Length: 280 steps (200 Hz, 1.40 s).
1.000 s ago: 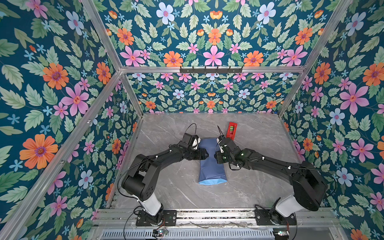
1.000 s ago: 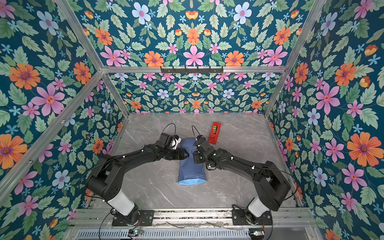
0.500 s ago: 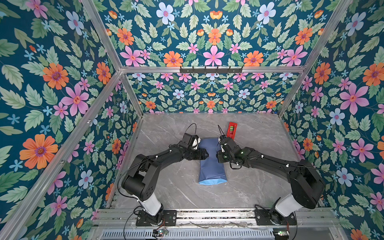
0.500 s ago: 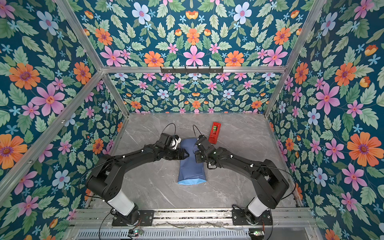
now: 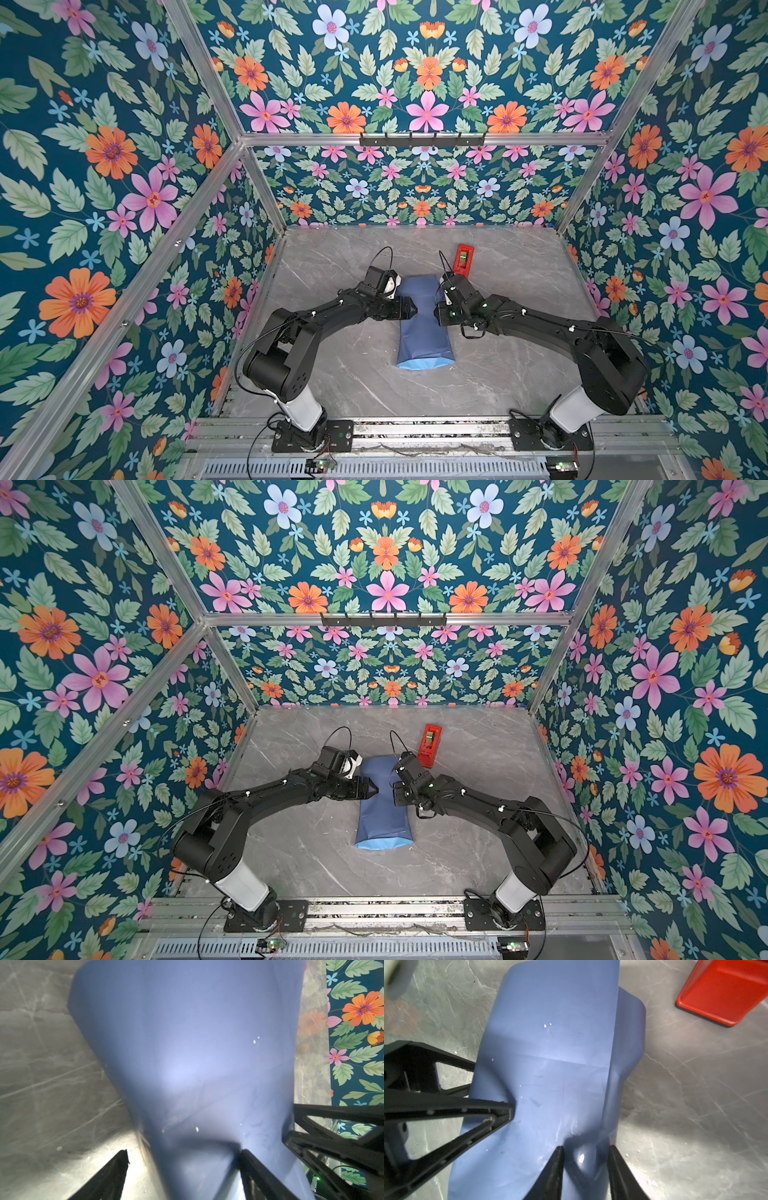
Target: Wrap the gift box in paper
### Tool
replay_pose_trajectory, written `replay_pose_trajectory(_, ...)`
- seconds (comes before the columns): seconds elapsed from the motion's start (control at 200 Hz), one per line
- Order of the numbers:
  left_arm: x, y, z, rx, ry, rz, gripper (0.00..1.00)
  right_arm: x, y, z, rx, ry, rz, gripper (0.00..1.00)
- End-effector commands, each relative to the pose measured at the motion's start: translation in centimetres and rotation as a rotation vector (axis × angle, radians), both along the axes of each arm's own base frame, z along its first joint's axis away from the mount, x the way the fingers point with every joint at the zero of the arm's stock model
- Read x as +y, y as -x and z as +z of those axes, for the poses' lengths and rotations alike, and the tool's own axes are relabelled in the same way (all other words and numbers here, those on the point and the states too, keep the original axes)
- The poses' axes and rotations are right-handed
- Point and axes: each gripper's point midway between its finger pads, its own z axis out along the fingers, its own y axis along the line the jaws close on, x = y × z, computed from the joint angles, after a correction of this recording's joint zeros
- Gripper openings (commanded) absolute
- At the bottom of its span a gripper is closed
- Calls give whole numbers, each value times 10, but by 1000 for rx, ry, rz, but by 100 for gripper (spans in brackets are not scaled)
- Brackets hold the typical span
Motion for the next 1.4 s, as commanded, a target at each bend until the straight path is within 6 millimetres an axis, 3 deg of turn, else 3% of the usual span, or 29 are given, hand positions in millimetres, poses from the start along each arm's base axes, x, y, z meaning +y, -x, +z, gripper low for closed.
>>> replay_pose_trajectory(0.0,34,22,-35,91,-197,26,85,7,-2,3,7,-61,-8,41)
replay_pose_trajectory(0.625,33,20,-34,90,-190,27,85,17,-14,-6,47,-252,0,50)
replay_pose_trajectory(0.805,32,19,-34,87,-185,28,85,16,-15,-9,57,-281,-18,57)
replay_pose_trajectory(0.835,32,19,-34,87,-184,28,85,14,-14,-24,88,-266,-28,59)
replay_pose_trajectory(1.025,29,18,-32,82,-169,29,85,8,-21,-33,129,-311,-58,73)
replay_pose_trajectory(1.185,24,14,-26,69,-138,35,86,-2,-21,-23,109,-326,-65,77)
replay_pose_trajectory(1.22,22,12,-23,60,-124,41,86,-5,-20,-8,78,-340,-59,78)
replay_pose_trajectory(1.395,5,-5,8,1,-21,71,88,-28,-1,9,36,-292,-66,82)
